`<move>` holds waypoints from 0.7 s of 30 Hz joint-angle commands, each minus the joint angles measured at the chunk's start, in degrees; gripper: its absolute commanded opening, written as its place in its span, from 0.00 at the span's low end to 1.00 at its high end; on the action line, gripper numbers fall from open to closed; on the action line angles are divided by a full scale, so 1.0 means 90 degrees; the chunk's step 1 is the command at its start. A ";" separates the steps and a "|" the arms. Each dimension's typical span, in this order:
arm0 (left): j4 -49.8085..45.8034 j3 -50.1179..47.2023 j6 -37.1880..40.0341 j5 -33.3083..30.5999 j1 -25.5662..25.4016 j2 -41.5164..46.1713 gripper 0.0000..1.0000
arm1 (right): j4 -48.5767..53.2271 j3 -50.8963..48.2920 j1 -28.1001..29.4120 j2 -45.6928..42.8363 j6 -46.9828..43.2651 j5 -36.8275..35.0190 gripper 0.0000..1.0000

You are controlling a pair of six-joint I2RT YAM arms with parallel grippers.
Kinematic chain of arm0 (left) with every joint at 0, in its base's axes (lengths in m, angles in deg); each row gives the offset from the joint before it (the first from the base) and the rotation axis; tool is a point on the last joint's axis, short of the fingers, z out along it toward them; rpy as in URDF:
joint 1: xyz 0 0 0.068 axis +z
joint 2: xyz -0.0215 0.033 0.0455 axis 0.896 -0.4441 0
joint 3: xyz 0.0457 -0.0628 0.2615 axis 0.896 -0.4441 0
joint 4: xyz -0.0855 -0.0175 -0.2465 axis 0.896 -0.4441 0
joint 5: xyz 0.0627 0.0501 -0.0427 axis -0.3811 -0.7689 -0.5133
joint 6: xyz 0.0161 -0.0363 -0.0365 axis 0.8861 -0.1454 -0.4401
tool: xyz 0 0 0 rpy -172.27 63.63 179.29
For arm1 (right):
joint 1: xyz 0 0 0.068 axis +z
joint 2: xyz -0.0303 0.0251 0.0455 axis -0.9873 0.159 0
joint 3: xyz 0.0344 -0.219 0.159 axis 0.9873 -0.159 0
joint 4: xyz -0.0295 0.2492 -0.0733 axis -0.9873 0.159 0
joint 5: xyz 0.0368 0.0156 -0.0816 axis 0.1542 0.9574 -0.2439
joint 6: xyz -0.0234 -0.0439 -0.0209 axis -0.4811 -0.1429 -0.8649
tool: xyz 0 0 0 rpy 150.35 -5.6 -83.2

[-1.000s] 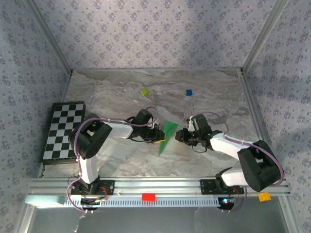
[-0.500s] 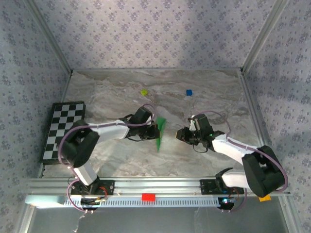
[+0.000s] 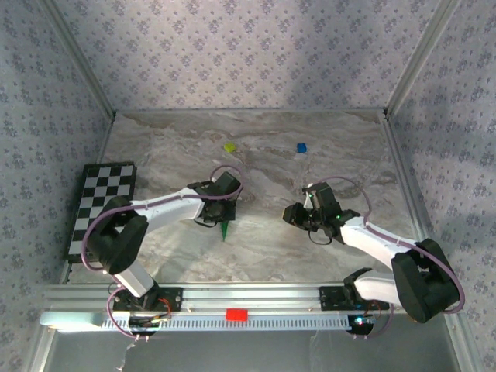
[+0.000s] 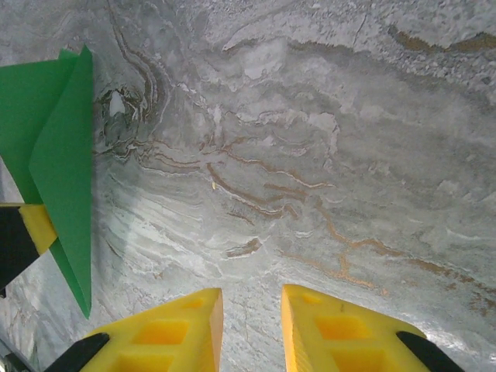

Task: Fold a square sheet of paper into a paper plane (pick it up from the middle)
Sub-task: Turn over a paper plane at the center of the table.

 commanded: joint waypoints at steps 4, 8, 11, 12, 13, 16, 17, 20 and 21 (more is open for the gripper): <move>-0.0259 0.0177 0.0040 -0.0292 -0.0143 -0.0266 0.01 | 0.0132 0.0112 0.0048 0.0095 0.0024 -0.0125 0.27; -0.0244 0.0178 0.0038 -0.0340 -0.0202 -0.0296 0.04 | 0.0087 0.0111 0.0058 0.0137 0.0019 -0.0103 0.27; -0.0204 0.0183 0.0047 -0.0331 -0.0220 -0.0286 0.07 | 0.0070 0.0122 0.0055 0.0198 0.0002 -0.0079 0.28; -0.0200 0.0177 0.0058 -0.0334 -0.0225 -0.0287 0.08 | 0.0069 0.0120 0.0052 0.0222 -0.0009 -0.0066 0.28; -0.0197 0.0174 0.0052 -0.0331 -0.0231 -0.0285 0.10 | 0.0051 0.0129 0.0050 0.0251 -0.0007 -0.0046 0.28; -0.0201 0.0178 0.0060 -0.0349 -0.0235 -0.0296 0.12 | 0.0012 0.0142 0.0056 0.0337 -0.0002 0.0018 0.28; -0.0200 0.0179 0.0056 -0.0364 -0.0230 -0.0305 0.13 | 0.0005 0.0151 0.0064 0.0359 -0.0015 0.0040 0.28; -0.0182 0.0182 0.0063 -0.0359 -0.0234 -0.0330 0.15 | -0.0008 0.0162 0.0063 0.0414 -0.0015 0.0062 0.28; -0.0174 0.0183 0.0068 -0.0359 -0.0230 -0.0342 0.15 | -0.0005 0.0171 0.0078 0.0421 -0.0016 0.0060 0.28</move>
